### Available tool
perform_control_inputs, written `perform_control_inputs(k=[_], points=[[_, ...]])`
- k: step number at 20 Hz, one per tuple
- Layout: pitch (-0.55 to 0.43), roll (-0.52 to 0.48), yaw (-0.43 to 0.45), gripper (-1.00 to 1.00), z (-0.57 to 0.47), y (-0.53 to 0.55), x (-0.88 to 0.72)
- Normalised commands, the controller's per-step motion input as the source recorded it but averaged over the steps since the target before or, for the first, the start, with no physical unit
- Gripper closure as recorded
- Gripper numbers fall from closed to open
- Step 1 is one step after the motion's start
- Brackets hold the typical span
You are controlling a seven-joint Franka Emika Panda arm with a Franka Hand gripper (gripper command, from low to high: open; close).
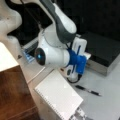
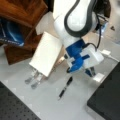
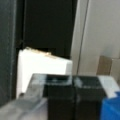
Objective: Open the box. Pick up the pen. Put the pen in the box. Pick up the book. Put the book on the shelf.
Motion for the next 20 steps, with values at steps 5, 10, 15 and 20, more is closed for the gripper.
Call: perform_control_inputs(k=[5,10,15,20], points=[[-0.057,0.114,0.048,-1.0,-0.06,-0.1,0.11],[-0.053,0.114,0.043,-1.0,-0.05,-0.1,0.13],[-0.05,0.118,0.034,-1.0,-0.05,-0.08,0.13],[-0.061,0.129,0.019,-1.0,-0.06,-0.03,0.14]])
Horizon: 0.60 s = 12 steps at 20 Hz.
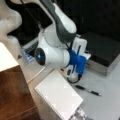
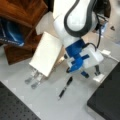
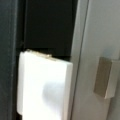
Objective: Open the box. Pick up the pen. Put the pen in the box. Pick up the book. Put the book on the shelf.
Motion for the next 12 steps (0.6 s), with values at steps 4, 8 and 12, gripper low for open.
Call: perform_control_inputs(k=[4,8,12], points=[[-0.083,0.17,0.014,-1.0,-0.06,0.02,0.15],[-0.089,0.245,0.001,-1.0,-0.07,0.02,0.14],[-0.091,0.299,-0.011,-1.0,-0.09,0.04,0.12]])
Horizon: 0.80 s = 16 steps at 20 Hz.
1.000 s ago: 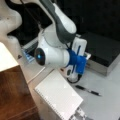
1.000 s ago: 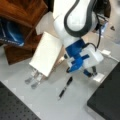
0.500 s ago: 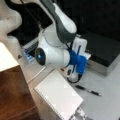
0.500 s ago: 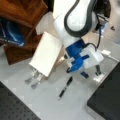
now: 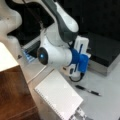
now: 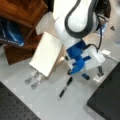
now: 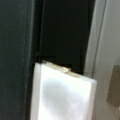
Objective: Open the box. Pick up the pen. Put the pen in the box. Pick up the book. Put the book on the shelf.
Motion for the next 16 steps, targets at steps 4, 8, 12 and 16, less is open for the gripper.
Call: perform_control_inputs(k=[4,8,12,16], points=[[-0.104,0.284,-0.004,-1.0,-0.09,0.04,0.11],[-0.11,0.251,0.0,-1.0,-0.09,0.03,0.1],[-0.102,0.214,0.011,-1.0,-0.08,0.01,0.07],[-0.11,0.189,0.007,-1.0,-0.09,0.01,0.04]])
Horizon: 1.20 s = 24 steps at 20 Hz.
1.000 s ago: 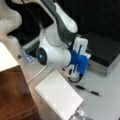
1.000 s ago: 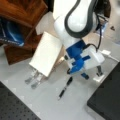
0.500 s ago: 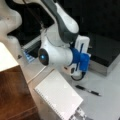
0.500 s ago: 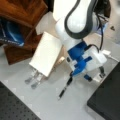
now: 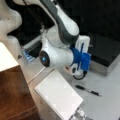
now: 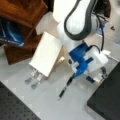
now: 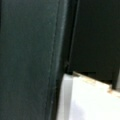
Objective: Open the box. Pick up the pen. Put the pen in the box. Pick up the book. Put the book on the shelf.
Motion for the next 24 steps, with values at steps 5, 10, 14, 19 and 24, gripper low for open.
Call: perform_control_inputs(k=[5,10,14,19,24], points=[[-0.118,0.171,0.002,1.0,-0.1,0.01,0.0],[-0.103,0.161,0.012,1.0,-0.11,0.0,-0.05],[-0.1,0.135,0.009,1.0,-0.12,-0.02,-0.07],[-0.108,0.122,0.008,1.0,-0.13,-0.04,-0.07],[-0.107,0.116,0.019,1.0,-0.13,-0.07,-0.09]])
